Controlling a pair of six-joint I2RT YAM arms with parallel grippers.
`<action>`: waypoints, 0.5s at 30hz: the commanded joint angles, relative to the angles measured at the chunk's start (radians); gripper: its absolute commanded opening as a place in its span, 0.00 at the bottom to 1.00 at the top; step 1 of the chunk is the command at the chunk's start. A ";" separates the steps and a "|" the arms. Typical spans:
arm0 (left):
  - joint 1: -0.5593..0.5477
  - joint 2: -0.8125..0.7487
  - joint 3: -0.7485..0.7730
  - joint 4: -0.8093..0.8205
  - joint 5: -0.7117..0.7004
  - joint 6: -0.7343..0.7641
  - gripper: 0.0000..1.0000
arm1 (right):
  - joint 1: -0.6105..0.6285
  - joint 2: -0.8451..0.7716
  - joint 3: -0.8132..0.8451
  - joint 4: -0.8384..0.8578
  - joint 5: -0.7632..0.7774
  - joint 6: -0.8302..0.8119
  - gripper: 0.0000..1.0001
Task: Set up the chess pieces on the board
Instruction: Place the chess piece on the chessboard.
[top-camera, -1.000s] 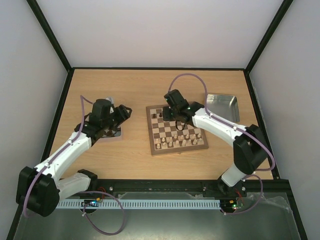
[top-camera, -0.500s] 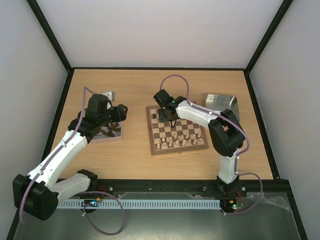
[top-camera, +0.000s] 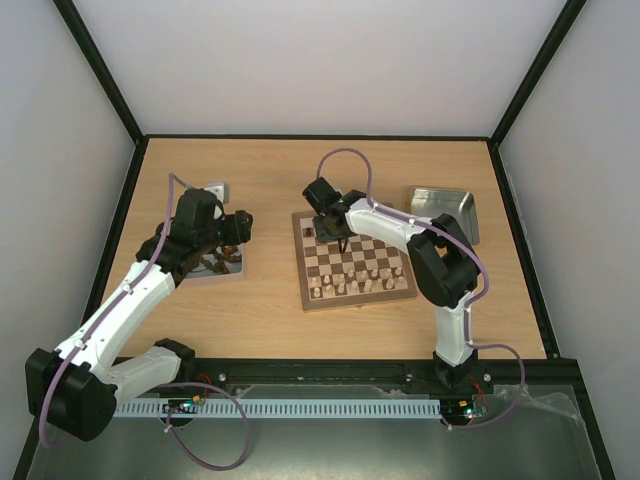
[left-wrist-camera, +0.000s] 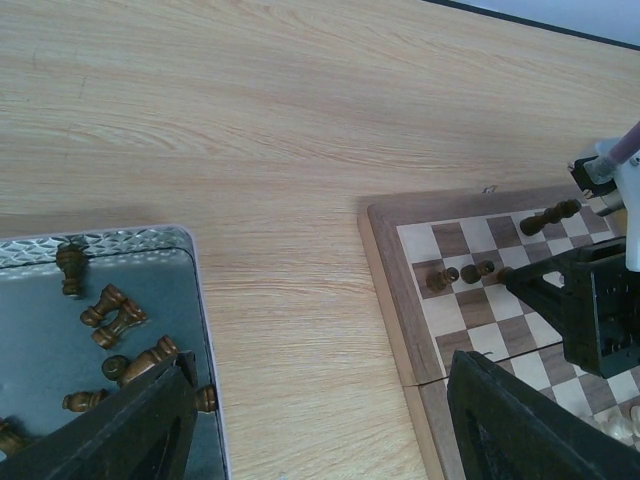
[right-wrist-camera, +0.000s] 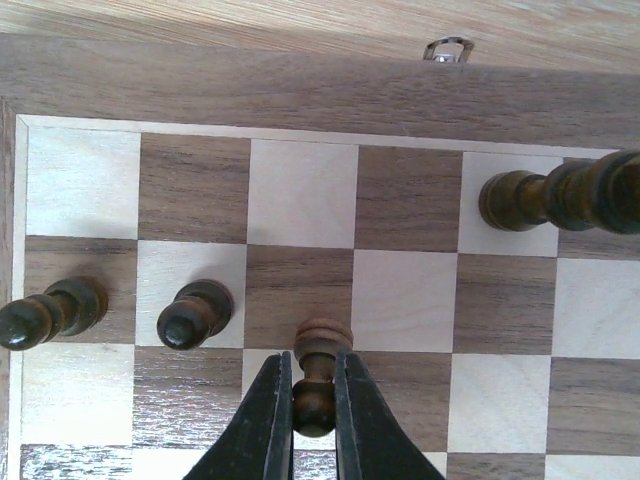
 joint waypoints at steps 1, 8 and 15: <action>0.003 0.002 -0.009 -0.013 -0.017 0.011 0.71 | -0.005 0.025 0.021 -0.026 0.013 -0.001 0.02; 0.003 0.007 -0.012 -0.013 -0.017 0.004 0.71 | -0.010 0.035 0.026 -0.012 0.007 -0.005 0.08; 0.003 0.012 -0.013 -0.013 -0.015 0.000 0.71 | -0.016 0.039 0.038 -0.013 0.005 -0.008 0.09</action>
